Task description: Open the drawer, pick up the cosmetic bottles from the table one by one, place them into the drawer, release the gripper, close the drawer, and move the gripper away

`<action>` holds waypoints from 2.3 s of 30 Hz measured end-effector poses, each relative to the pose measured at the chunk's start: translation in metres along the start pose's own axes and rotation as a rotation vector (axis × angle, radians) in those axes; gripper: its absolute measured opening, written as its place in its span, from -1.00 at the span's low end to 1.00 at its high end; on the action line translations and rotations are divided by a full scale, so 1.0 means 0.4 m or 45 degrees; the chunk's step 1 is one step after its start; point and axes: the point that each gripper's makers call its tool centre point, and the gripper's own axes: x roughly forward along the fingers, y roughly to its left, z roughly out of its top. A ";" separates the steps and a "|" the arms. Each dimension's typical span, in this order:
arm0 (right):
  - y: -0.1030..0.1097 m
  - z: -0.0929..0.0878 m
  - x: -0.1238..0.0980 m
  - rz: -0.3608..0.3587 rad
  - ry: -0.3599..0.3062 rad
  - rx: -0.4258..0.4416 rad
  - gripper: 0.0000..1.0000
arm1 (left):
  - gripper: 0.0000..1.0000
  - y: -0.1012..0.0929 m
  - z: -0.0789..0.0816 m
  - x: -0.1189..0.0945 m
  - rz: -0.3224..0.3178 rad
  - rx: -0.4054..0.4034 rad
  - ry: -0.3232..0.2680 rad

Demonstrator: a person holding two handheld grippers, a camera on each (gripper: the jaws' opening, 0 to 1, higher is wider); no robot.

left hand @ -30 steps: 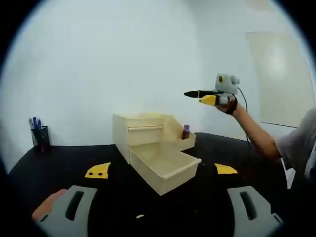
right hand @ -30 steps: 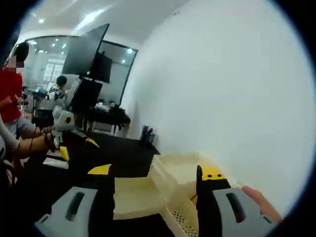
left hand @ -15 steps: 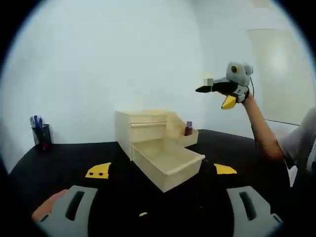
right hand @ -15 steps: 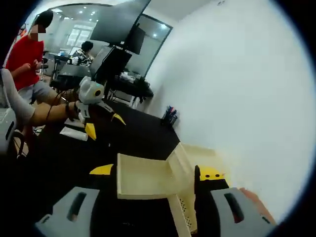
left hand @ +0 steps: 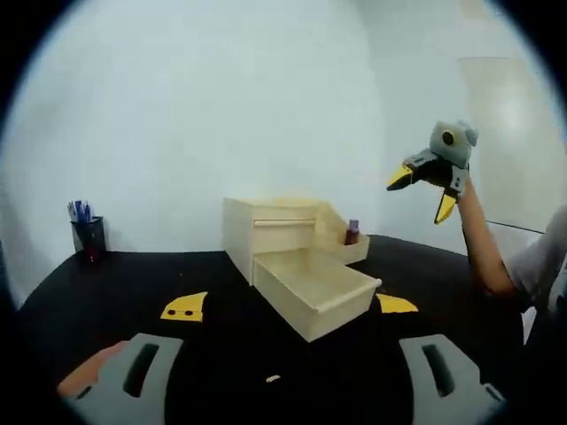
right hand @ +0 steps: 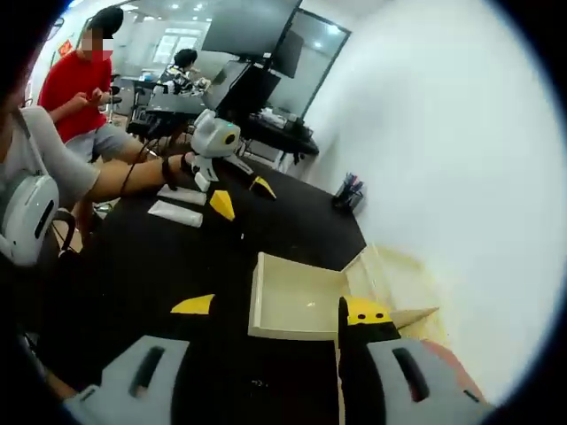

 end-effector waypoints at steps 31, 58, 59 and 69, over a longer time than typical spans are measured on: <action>0.019 0.037 -0.063 -0.010 -0.117 -0.229 -0.12 | -0.33 0.014 0.003 -0.314 0.707 0.052 0.295; 0.043 0.023 -0.050 -0.008 -0.087 -0.279 -0.13 | -0.34 0.010 -0.153 -0.385 0.724 -0.029 0.491; 0.043 0.023 -0.049 -0.007 -0.085 -0.279 -0.14 | -0.34 0.008 -0.157 -0.385 0.728 -0.027 0.495; 0.048 0.013 -0.035 -0.003 -0.059 -0.282 -0.14 | -0.34 0.017 -0.204 -0.378 0.736 -0.022 0.566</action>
